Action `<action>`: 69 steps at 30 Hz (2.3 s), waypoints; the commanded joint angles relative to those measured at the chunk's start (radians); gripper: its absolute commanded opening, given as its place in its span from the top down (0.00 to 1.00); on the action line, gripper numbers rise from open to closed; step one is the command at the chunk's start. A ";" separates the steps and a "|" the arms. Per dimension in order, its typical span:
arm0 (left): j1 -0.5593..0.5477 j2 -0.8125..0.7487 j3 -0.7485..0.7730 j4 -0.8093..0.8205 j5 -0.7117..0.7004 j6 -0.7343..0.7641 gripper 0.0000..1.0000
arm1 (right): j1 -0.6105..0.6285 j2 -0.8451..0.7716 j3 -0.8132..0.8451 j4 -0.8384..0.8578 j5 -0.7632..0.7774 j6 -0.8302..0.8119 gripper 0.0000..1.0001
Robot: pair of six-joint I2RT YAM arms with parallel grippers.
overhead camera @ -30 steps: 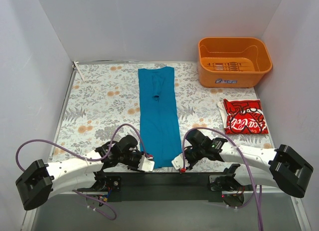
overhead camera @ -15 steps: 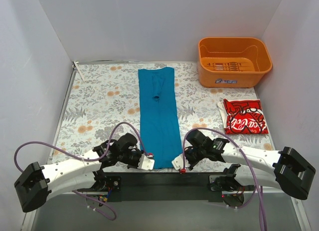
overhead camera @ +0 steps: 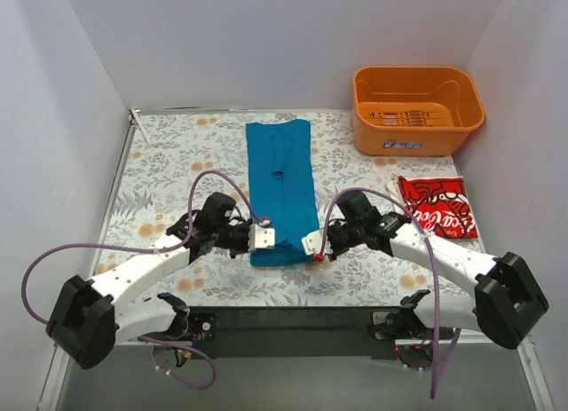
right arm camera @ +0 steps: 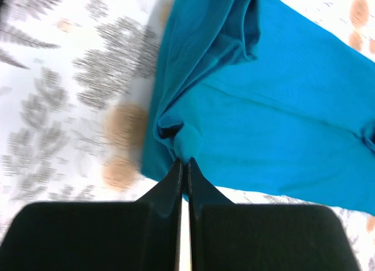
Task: Fold and stack the t-shirts
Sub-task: Fold the tshirt
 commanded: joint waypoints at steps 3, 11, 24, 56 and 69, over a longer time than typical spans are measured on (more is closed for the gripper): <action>0.124 0.172 0.125 0.082 0.081 0.116 1.00 | -0.113 0.167 0.165 -0.013 -0.079 -0.161 0.99; 0.266 0.419 0.306 0.161 0.110 0.168 1.00 | -0.251 0.442 0.410 -0.062 -0.175 -0.304 0.99; 0.354 0.795 0.640 0.220 0.098 0.188 1.00 | -0.373 0.778 0.797 -0.185 -0.226 -0.448 0.99; 0.397 0.887 0.717 0.176 0.058 0.233 0.75 | -0.396 0.996 1.024 -0.196 -0.245 -0.468 0.85; 0.408 0.656 0.616 0.113 0.147 0.047 0.44 | -0.416 0.717 0.816 -0.216 -0.229 -0.387 0.34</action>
